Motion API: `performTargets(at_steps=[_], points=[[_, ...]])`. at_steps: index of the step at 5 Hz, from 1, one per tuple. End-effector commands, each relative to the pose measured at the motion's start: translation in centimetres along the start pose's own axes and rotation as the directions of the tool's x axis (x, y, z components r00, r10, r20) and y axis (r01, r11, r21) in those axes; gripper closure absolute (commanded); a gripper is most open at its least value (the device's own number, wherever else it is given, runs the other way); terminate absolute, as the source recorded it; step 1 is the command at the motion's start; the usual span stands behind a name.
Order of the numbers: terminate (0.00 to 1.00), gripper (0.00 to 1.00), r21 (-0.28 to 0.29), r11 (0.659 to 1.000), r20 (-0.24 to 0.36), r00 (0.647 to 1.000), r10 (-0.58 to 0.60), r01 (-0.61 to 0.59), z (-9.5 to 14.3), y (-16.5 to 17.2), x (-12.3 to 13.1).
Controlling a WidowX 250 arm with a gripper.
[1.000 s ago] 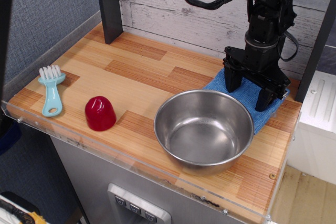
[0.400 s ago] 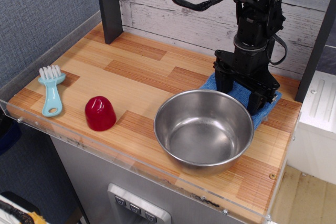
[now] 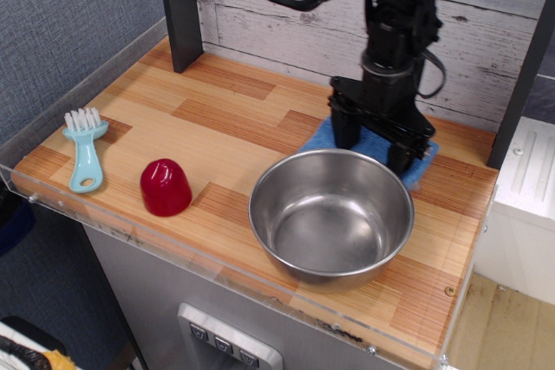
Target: Pick up cloth and place behind brush and red cap.
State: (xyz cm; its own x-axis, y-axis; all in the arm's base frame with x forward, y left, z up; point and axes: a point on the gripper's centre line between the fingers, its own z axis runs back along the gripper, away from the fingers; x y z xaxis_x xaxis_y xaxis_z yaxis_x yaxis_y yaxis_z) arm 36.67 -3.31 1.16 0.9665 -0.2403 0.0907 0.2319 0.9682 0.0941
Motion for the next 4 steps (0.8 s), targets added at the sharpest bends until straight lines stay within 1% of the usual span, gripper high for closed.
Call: performTargets(at_steps=[1,2,3,4], points=[[0.00,0.00,0.029,0.999,0.008,0.999,0.044,-0.045,0.1,4.2,0.4],[0.00,0.00,0.029,0.997,0.000,0.998,0.069,-0.069,-0.4,5.9,0.2],[0.00,0.00,0.045,0.995,-0.026,0.995,0.095,-0.094,-0.9,8.3,-0.7],[0.00,0.00,0.054,0.988,-0.033,0.989,0.147,-0.145,-1.0,10.8,-2.2]])
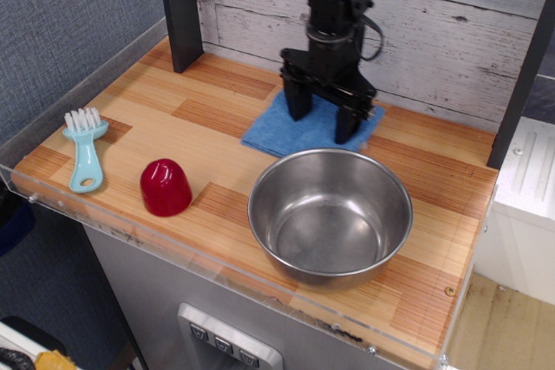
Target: Pick up cloth and place behind brush and red cap.
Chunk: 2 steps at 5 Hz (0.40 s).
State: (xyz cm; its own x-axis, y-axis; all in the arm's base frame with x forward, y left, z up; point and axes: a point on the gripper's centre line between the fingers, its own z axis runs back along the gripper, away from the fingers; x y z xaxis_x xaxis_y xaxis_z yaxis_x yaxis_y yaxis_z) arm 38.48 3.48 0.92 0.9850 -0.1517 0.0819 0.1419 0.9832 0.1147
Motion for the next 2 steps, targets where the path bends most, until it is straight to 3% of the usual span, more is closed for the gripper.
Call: performTargets(at_steps=[1,2], points=[[0.00,0.00,0.034,0.993,-0.021,0.993,0.112,-0.111,-0.1,6.9,-3.3],[0.00,0.00,0.057,0.986,-0.023,0.987,0.158,-0.157,0.3,9.4,-4.5]])
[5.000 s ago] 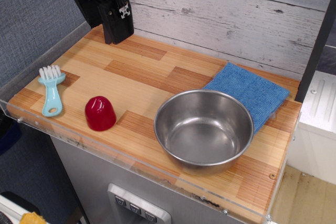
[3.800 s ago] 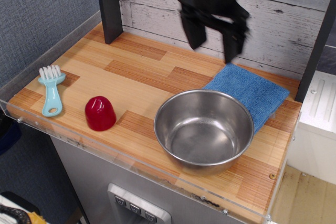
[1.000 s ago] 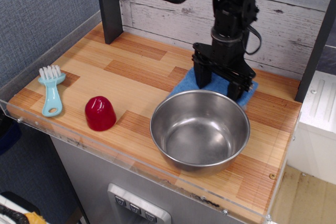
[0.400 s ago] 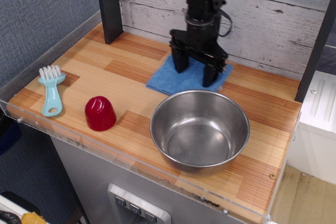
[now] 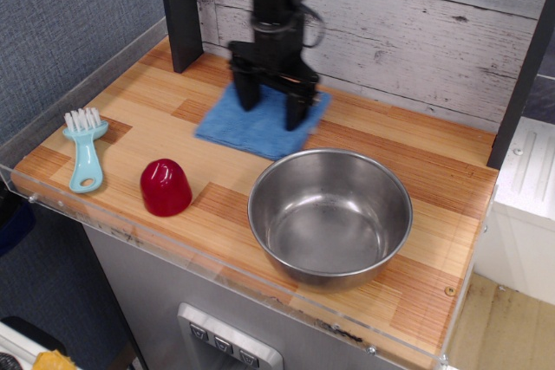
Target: Pick up cloth and place behind brush and red cap.
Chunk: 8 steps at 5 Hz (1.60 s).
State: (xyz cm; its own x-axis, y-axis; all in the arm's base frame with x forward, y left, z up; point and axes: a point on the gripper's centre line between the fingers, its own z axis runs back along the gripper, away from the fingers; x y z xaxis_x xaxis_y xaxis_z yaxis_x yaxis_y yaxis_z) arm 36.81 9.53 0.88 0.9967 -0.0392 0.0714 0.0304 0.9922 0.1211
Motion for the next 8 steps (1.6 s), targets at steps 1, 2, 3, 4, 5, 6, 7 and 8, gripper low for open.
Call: performTargets(at_steps=[1,2,3,4,5,6,7,8], points=[[0.00,0.00,0.062,0.994,-0.008,0.996,0.093,-0.093,1.0,6.3,-2.4],[0.00,0.00,0.084,0.988,-0.010,0.992,0.128,-0.127,1.1,8.1,-3.0],[0.00,0.00,0.087,0.984,-0.011,0.988,0.157,-0.155,1.0,9.2,-3.5],[0.00,0.00,0.082,0.984,-0.008,0.987,0.159,-0.158,1.1,9.0,-3.3],[0.00,0.00,0.044,0.984,0.025,0.985,0.170,-0.171,1.2,8.2,-3.0],[0.00,0.00,0.027,0.985,0.073,0.983,0.170,-0.172,2.5,7.5,-2.3],[0.00,0.00,0.016,0.986,0.120,0.980,0.162,-0.165,4.7,7.1,-1.3],[0.00,0.00,0.021,0.988,0.167,0.975,0.149,-0.155,6.9,7.0,-1.0]])
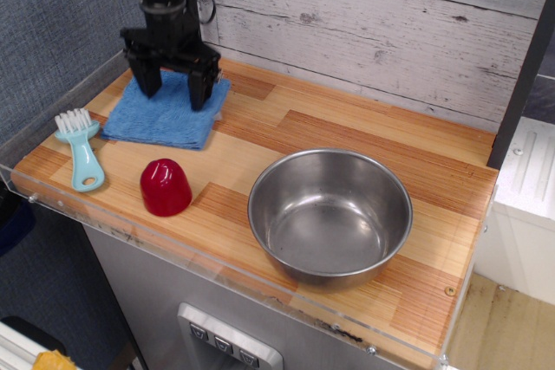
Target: Pick up cloth and place behind brush and red cap.
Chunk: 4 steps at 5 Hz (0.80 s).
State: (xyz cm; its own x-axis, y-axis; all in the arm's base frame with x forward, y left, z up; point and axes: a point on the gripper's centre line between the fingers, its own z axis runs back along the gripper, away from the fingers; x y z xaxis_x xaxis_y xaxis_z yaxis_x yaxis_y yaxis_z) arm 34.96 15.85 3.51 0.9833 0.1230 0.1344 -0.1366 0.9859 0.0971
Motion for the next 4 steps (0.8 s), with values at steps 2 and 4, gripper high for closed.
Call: performTargets(at_steps=[2,4], points=[[0.00,0.00,0.043,0.998,0.183,0.982,-0.055,0.048,9.2,-1.4,0.4],[0.00,0.00,0.031,0.996,0.243,0.966,-0.092,0.087,13.2,-3.0,-0.9]])
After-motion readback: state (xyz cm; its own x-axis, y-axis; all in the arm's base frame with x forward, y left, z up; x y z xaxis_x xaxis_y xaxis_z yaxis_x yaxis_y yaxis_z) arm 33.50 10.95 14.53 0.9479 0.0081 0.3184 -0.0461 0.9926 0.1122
